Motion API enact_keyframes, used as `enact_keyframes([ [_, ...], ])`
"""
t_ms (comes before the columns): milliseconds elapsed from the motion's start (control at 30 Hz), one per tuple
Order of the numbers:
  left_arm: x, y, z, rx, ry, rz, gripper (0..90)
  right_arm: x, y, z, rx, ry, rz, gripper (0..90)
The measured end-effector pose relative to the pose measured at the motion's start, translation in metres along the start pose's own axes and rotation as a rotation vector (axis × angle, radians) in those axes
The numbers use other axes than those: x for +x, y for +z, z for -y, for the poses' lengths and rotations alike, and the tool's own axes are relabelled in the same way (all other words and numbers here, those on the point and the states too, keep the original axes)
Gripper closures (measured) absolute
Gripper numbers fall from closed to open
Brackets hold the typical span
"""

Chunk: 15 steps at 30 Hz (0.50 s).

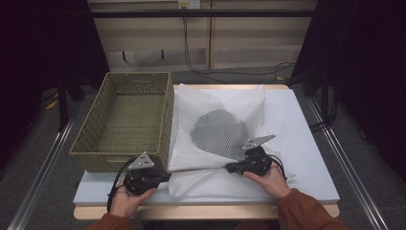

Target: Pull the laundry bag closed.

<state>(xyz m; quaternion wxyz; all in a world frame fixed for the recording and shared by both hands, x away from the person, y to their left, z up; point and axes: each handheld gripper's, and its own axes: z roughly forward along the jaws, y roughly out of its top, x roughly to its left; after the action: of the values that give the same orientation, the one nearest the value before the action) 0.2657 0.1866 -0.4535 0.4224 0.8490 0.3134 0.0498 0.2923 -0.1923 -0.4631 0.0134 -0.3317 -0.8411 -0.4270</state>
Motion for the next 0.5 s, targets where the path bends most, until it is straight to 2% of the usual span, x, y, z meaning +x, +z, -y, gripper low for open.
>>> enact_keyframes([
  [233,-0.0009,-0.0003,-0.0001,0.001,0.000,-0.002,88.4,-0.0013,-0.0049,0.0032,-0.005,0.003,0.015,86.9],
  [500,-0.0007,0.0002,0.0001,0.007,0.003,-0.003,88.4,-0.0010,-0.0061,0.0047,-0.003,0.008,0.009,86.9],
])
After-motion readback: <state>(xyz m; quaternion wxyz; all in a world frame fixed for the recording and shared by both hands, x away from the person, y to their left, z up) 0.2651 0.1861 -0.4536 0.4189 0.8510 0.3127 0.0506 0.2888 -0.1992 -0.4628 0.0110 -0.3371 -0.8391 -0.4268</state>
